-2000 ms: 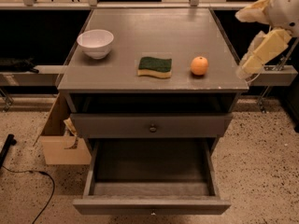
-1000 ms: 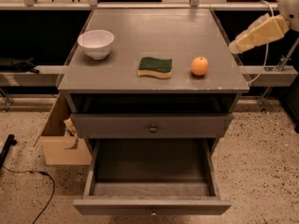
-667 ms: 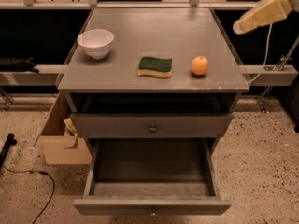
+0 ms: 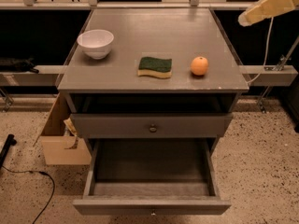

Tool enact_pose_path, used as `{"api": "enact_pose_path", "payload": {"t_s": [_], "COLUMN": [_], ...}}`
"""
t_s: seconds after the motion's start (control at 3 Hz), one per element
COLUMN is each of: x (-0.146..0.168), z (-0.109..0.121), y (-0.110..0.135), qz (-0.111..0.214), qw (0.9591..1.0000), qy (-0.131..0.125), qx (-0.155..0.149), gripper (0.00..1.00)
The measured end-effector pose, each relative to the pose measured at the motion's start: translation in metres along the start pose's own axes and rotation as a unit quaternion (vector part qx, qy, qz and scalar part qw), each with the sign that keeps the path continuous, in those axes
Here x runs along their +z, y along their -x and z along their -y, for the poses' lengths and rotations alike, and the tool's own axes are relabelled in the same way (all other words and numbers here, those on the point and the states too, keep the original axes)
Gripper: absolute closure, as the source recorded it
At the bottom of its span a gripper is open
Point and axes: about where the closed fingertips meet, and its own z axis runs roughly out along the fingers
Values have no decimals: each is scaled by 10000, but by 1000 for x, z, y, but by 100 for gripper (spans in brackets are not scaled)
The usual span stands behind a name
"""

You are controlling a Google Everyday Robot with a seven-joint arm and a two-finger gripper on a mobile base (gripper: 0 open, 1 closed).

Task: Place sponge into middle drawer

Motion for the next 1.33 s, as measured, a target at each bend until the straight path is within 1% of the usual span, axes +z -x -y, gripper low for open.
{"api": "enact_pose_path", "payload": {"t_s": [0.33,0.67,1.0,1.33], "x": [30,64,84,93], "z": [-11,-45,-86,-127], "y": [11,21,27,21], "qz": [85,133,153,68], "qw": [9995,9969,9911,9836], "qy": [287,742,1262,1725], "qx": [-89,-225,-401,-528], "gripper": [0,0,0,0]}}
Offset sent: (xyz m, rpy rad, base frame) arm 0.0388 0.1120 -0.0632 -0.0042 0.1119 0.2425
